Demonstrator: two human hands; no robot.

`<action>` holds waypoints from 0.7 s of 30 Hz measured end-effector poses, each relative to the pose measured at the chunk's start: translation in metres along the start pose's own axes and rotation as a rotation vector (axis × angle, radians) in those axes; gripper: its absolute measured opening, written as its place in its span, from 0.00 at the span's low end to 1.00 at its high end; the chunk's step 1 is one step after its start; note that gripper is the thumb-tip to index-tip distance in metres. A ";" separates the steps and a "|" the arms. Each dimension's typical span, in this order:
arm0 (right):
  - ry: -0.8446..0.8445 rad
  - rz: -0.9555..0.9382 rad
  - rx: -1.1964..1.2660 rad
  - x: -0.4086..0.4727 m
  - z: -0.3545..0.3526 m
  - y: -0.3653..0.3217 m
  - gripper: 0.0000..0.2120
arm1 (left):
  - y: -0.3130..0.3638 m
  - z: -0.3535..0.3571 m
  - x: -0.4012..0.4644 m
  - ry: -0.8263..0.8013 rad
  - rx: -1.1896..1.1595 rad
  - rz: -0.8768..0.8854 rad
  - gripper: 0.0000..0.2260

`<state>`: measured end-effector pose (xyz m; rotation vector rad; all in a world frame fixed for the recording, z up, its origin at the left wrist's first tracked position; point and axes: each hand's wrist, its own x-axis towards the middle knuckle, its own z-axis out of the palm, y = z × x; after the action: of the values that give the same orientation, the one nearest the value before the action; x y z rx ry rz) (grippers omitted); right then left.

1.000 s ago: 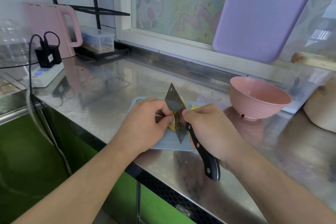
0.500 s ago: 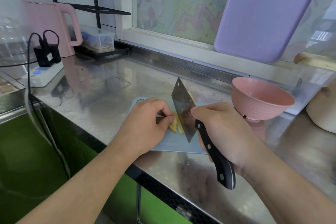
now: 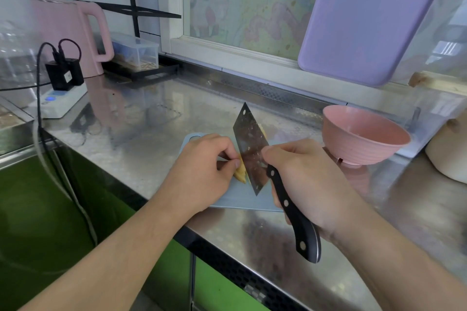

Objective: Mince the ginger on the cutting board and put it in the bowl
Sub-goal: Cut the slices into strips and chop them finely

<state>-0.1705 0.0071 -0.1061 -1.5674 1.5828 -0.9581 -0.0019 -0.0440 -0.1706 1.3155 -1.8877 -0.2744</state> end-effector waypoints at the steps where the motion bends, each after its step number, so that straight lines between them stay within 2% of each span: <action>1: 0.009 -0.008 -0.026 -0.001 0.001 0.000 0.20 | 0.000 0.000 0.000 0.002 0.001 0.001 0.11; 10: 0.053 -0.047 -0.123 -0.001 0.007 0.000 0.20 | -0.002 0.001 0.001 0.011 0.005 0.006 0.10; 21: 0.023 -0.016 -0.080 0.004 0.004 -0.001 0.18 | -0.001 0.001 0.001 0.013 -0.016 -0.027 0.09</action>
<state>-0.1663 0.0028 -0.1067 -1.6317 1.6449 -0.9345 -0.0017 -0.0454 -0.1712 1.3297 -1.8541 -0.2939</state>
